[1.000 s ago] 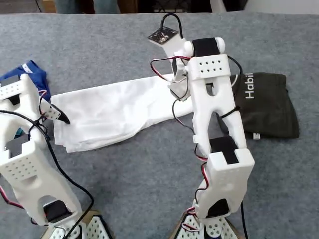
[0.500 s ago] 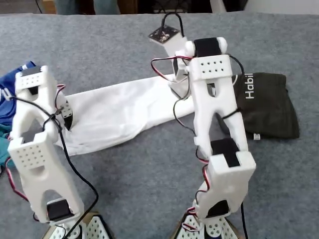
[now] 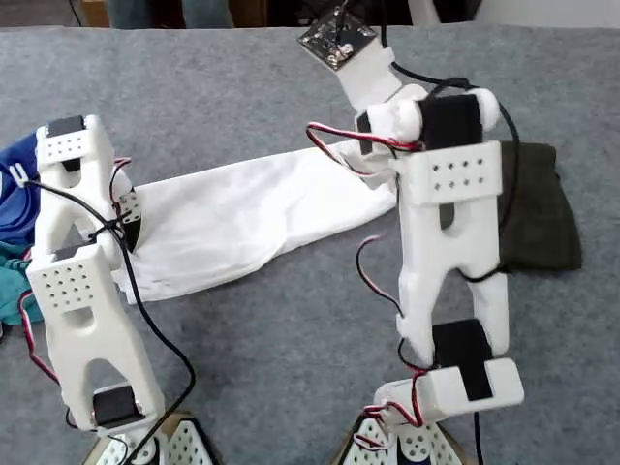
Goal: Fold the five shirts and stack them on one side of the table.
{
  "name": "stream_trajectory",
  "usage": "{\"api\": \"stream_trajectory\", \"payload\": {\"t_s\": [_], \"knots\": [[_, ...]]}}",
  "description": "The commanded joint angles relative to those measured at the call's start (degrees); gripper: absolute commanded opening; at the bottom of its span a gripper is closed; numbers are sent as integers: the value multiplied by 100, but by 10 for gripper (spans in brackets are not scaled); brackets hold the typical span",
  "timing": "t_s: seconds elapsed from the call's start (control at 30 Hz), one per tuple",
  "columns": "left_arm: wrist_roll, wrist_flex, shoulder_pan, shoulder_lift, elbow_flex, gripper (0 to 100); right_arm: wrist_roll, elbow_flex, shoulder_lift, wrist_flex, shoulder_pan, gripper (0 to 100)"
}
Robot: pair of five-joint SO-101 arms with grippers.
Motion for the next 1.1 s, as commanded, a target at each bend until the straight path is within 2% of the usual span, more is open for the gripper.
{"api": "stream_trajectory", "payload": {"t_s": [0.0, 0.1, 0.27, 0.5, 0.7, 0.87, 0.97, 1.07], "knots": [[26, 53, 593, -1081, 171, 28, -26, -66, -374, -35, -44, 15], [255, 35, 1235, -1776, 374, 28, -26, -75, -470, -246, 26, 15], [299, -158, 2026, -2215, 382, 29, -26, -180, -611, -791, 589, 15], [756, -721, 2818, -2215, 295, 29, 18, -629, -822, -1442, 1873, 15], [1002, -949, 3969, -2171, -910, 29, 26, -620, -796, -1881, 3068, 15], [958, -1987, 4840, -2163, -1323, 29, 26, -646, -840, -2066, 3745, 15], [958, -2857, 5138, -1969, -1095, 29, 26, -646, -840, -2066, 4044, 15], [967, -3341, 5305, -1565, -1086, 29, 26, -655, -840, -2110, 4273, 15]]}}
